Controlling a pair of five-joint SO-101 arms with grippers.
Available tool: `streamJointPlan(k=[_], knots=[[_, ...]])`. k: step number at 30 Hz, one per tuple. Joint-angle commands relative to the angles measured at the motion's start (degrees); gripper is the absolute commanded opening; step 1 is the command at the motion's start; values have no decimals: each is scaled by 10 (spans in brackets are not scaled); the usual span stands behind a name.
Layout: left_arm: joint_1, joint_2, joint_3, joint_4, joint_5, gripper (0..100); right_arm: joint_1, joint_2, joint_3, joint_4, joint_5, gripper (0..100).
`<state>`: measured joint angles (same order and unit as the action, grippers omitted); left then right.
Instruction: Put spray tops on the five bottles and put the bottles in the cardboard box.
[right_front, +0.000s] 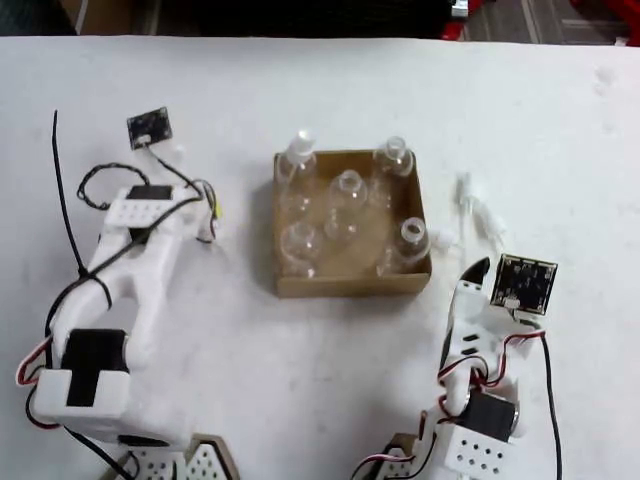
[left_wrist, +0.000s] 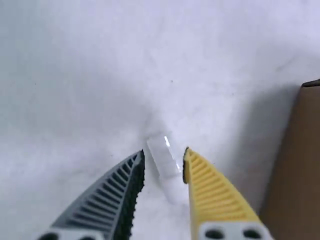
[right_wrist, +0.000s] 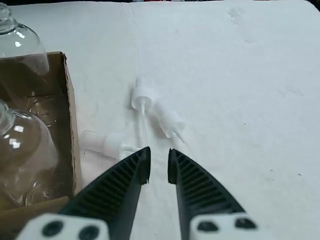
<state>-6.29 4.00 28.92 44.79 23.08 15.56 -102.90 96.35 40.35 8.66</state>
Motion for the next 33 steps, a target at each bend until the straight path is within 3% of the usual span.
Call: streamJointPlan(k=[1, 8, 20, 26, 33], knots=[[-15, 28, -15, -40, 8, 121, -6, -4, 5, 0, -1, 53], [-25, 95, -93, 23, 11, 117, -6, -4, 5, 0, -1, 53], [-13, 116, -108, 22, 10, 116, -6, -4, 5, 0, -1, 53], [-13, 116, -108, 24, 5, 19, -6, -4, 5, 0, -1, 53], [-13, 110, -129, 33, 8, 27, -6, -4, 5, 0, -1, 53]])
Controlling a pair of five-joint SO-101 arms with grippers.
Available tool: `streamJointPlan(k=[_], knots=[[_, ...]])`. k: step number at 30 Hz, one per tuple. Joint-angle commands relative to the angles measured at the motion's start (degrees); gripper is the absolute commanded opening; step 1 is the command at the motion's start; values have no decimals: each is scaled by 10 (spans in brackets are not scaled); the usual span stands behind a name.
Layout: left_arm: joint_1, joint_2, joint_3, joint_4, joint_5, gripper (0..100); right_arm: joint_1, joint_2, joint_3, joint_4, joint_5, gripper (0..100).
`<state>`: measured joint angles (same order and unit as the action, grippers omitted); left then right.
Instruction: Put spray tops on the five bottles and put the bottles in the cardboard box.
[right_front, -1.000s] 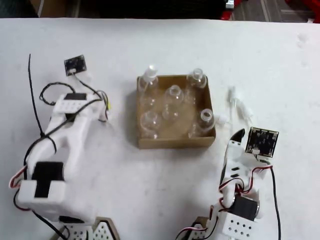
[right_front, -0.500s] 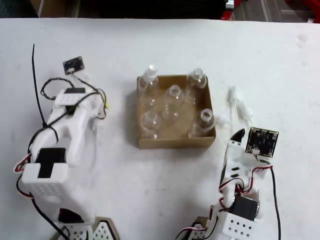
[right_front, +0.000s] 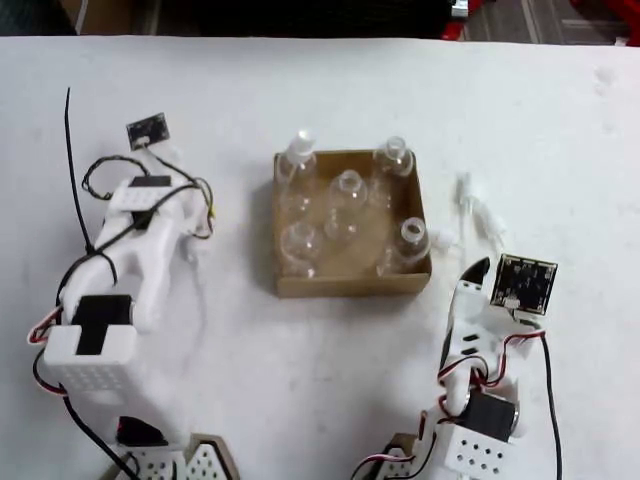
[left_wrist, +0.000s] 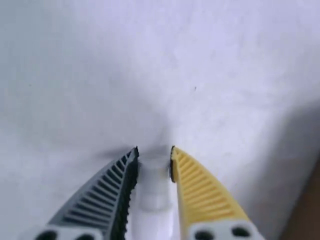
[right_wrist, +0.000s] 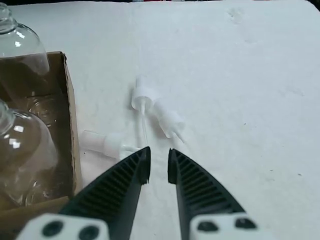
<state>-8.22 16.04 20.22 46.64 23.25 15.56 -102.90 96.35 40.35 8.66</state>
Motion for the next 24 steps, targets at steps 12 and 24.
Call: streamJointPlan(k=[12, 24], knots=[[86, -11, -367, 418, 7, 20, -6, -4, 5, 0, -1, 53], [86, -113, -538, 556, 7, 20, -5, -4, 5, 0, -1, 53]])
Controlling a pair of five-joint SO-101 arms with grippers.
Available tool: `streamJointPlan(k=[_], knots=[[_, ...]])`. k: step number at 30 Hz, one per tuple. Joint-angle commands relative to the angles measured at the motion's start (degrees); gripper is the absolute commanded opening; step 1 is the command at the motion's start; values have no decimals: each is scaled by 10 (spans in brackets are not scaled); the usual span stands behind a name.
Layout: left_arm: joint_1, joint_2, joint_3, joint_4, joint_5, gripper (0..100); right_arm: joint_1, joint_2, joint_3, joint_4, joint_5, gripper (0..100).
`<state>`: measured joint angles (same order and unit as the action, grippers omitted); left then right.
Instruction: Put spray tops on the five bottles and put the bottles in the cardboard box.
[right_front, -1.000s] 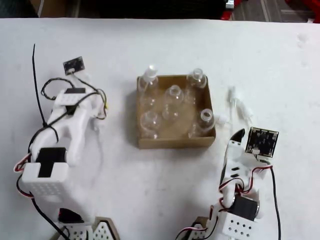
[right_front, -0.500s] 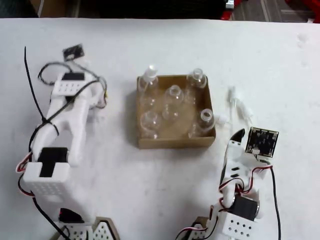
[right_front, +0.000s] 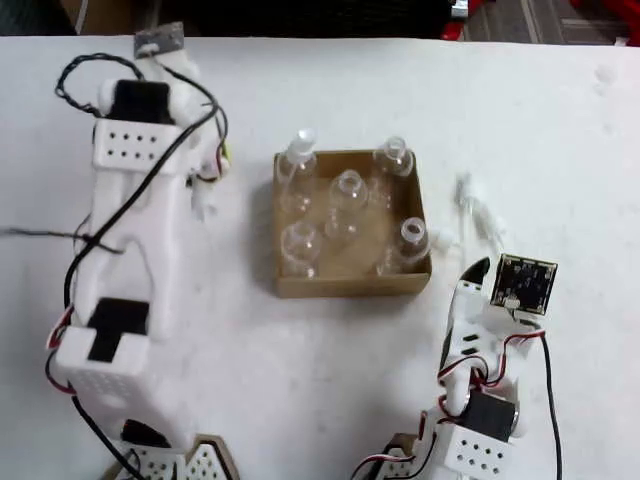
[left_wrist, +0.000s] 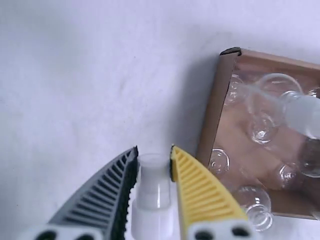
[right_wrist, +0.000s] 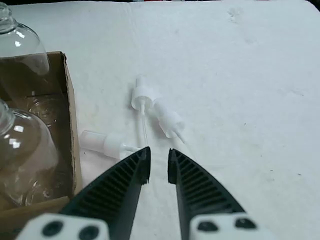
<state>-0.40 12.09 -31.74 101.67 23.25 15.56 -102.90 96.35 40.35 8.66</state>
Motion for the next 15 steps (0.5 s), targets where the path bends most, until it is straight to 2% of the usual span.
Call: streamJointPlan(k=[1, 6, 15], knots=[[9, -97, -9, 4, 7, 20, -5, -4, 5, 0, -1, 53], [15, -211, 65, -31, 7, 20, -5, -4, 5, 0, -1, 53], [16, -400, 265, -155, 6, 20, -5, -4, 5, 0, -1, 53]])
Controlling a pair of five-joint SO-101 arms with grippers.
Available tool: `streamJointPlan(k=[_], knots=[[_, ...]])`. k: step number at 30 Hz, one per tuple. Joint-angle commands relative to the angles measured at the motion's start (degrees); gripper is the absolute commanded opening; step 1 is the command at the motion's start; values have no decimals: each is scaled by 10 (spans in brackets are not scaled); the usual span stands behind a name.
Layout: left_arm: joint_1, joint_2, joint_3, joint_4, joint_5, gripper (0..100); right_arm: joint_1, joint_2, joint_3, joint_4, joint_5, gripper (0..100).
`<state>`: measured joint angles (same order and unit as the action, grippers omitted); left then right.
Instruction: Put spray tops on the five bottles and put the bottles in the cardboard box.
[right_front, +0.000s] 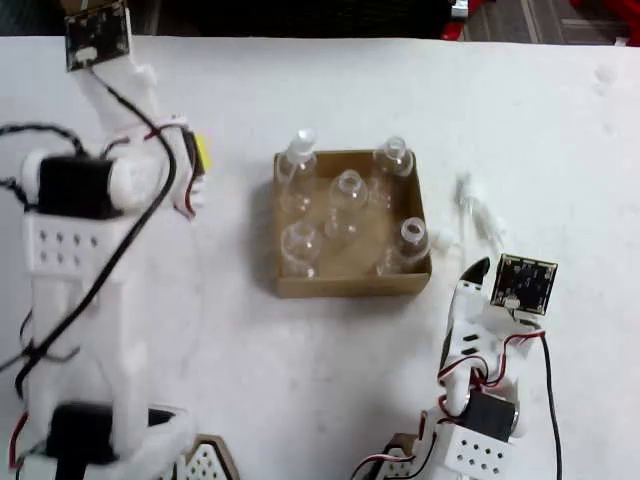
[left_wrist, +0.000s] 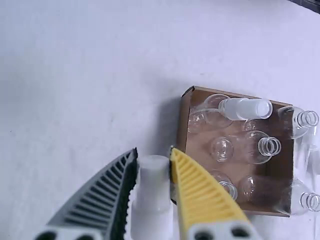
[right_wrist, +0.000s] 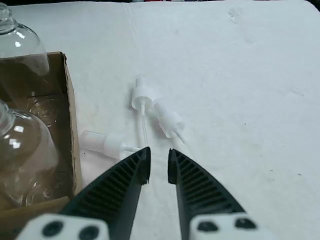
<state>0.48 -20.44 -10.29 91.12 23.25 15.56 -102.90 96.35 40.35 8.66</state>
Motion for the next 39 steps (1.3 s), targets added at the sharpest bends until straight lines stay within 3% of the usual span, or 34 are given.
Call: streamJointPlan(k=[1, 8, 14, 21, 26, 33, 39], knots=[[7, -101, 77, -69, 5, 20, -5, -4, 5, 0, -1, 53], [10, -286, 225, -246, 8, 20, -5, -4, 5, 0, -1, 53], [94, -407, 327, -412, 4, 20, -6, -4, 5, 0, -1, 53], [159, -482, 498, -689, 3, 20, -6, -4, 5, 0, -1, 53], [165, -489, 655, -916, 3, 20, -6, -4, 5, 0, -1, 53], [166, -486, 697, -996, -3, 20, -6, -4, 5, 0, -1, 53], [219, -484, 742, -1029, -113, 20, -6, -4, 5, -1, -1, 53]])
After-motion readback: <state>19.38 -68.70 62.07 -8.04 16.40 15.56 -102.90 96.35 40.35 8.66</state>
